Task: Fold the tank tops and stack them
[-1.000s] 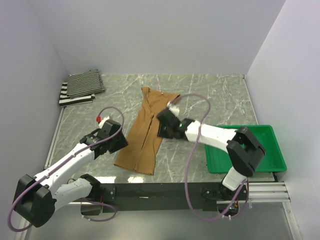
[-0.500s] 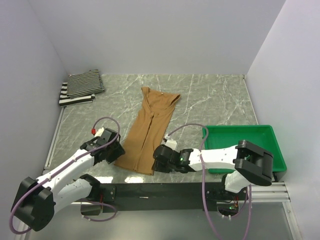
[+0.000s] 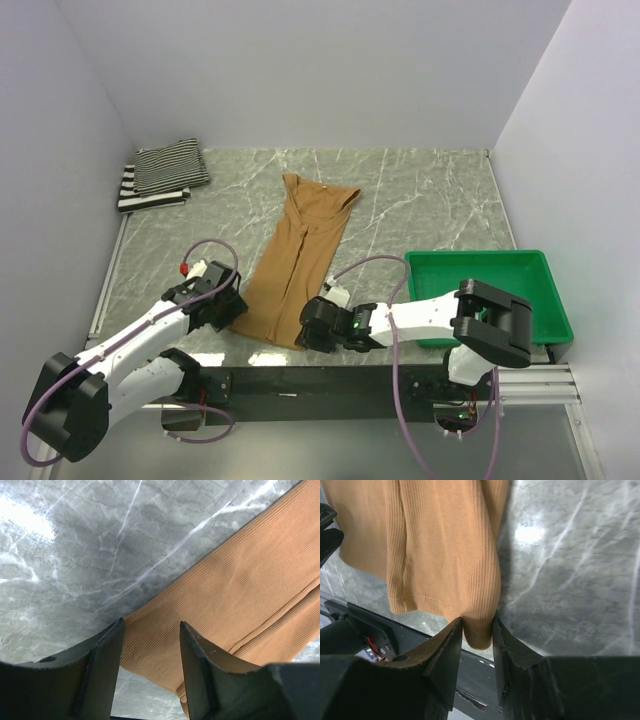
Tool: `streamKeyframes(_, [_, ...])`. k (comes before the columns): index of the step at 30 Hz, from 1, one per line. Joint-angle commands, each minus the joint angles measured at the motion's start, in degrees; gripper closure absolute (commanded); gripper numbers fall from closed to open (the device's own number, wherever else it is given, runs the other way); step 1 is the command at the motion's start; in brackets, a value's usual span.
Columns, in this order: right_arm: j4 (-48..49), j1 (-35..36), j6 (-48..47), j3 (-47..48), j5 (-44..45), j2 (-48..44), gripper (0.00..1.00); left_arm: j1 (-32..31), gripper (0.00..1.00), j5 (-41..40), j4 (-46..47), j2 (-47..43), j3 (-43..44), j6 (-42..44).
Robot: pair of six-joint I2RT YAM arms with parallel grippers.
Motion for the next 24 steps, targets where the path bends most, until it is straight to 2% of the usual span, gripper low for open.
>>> streamKeyframes(1, [-0.61, 0.68, 0.39, 1.57, 0.44, 2.04, 0.62, 0.23, 0.46, -1.33, -0.72, -2.04, -0.8, -1.24])
streamKeyframes(4, [-2.36, 1.38, -1.01, 3.23, 0.78, 3.36, 0.63, 0.23, 0.46, -0.88, -0.11, -2.05, -1.41, -1.16])
streamKeyframes(5, [-3.06, 1.38, -1.54, 3.76, 0.96, 3.97, 0.72, 0.23, 0.46, -0.8, -0.1, -1.78, -1.5, -1.07])
streamKeyframes(7, [-5.26, 1.47, -3.47, 4.82, 1.05, 4.59, 0.76, 0.23, 0.48, -0.18, 0.68, -1.25, -1.5, -0.55])
streamKeyframes(10, [-9.57, 1.38, -6.19, 5.44, 1.84, 4.95, 0.89, 0.23, 0.51, 2.7, 2.96, -2.3, -1.41, 1.29])
streamKeyframes(11, [-10.53, 1.3, -6.55, 5.09, 2.54, 4.16, 0.95, 0.23, 0.5, 3.68, 3.75, -2.83, -1.24, 2.0])
streamKeyframes(13, [-12.29, 1.12, -7.87, 2.89, 3.07, 2.67, 0.99, 0.14, 0.49, 6.83, 5.77, -4.32, -1.24, 3.58])
streamKeyframes(20, [-17.66, -2.21, -10.07, -6.42, 4.04, -9.53, 1.0, -1.96, 0.44, 10.89, 8.85, -8.11, -1.33, 4.12])
streamKeyframes(24, [-19.15, -5.64, -12.7, -10.82, 2.81, -16.23, 1.0, -8.0, 0.44, 9.93, 8.77, -7.76, -1.41, 1.49])
